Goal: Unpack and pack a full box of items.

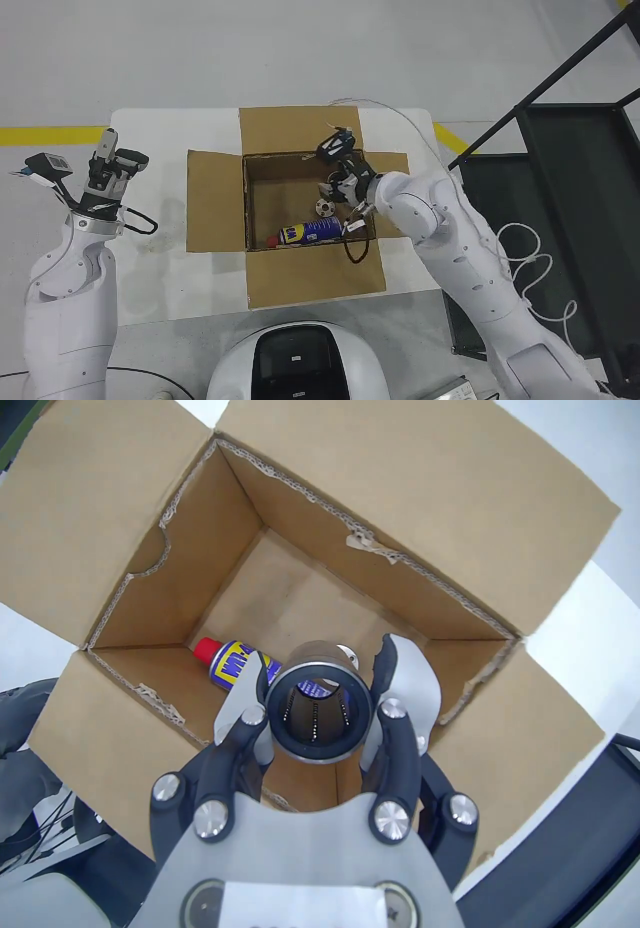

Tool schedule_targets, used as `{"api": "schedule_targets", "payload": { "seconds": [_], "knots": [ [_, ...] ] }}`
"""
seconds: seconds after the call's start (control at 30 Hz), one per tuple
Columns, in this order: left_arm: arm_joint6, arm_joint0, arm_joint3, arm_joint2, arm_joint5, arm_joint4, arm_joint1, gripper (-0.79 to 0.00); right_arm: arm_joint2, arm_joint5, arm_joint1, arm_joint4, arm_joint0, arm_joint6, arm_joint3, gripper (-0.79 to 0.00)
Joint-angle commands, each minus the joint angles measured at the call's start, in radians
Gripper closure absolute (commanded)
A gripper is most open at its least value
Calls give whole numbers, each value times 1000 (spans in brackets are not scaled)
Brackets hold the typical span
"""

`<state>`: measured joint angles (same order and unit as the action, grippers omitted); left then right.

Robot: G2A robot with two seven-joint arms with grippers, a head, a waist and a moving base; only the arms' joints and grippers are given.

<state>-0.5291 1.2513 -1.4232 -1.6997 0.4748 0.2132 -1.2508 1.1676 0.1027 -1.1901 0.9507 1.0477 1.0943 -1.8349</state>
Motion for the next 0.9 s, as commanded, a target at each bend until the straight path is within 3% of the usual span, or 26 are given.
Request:
{"api": "schedule_targets", "payload": {
  "seconds": [0.0, 0.5, 0.87],
  "knots": [
    [0, 0, 0, 0, 0, 0, 0, -785, 53, 9, 9, 4, 24, 6, -27, 0],
    [0, 0, 0, 0, 0, 0, 0, -785, 299, 6, 48, 21, 113, 32, -41, 0],
    [0, 0, 0, 0, 0, 0, 0, -785, 309, 0, 51, 7, 115, 56, -37, 0]
  ]
}}
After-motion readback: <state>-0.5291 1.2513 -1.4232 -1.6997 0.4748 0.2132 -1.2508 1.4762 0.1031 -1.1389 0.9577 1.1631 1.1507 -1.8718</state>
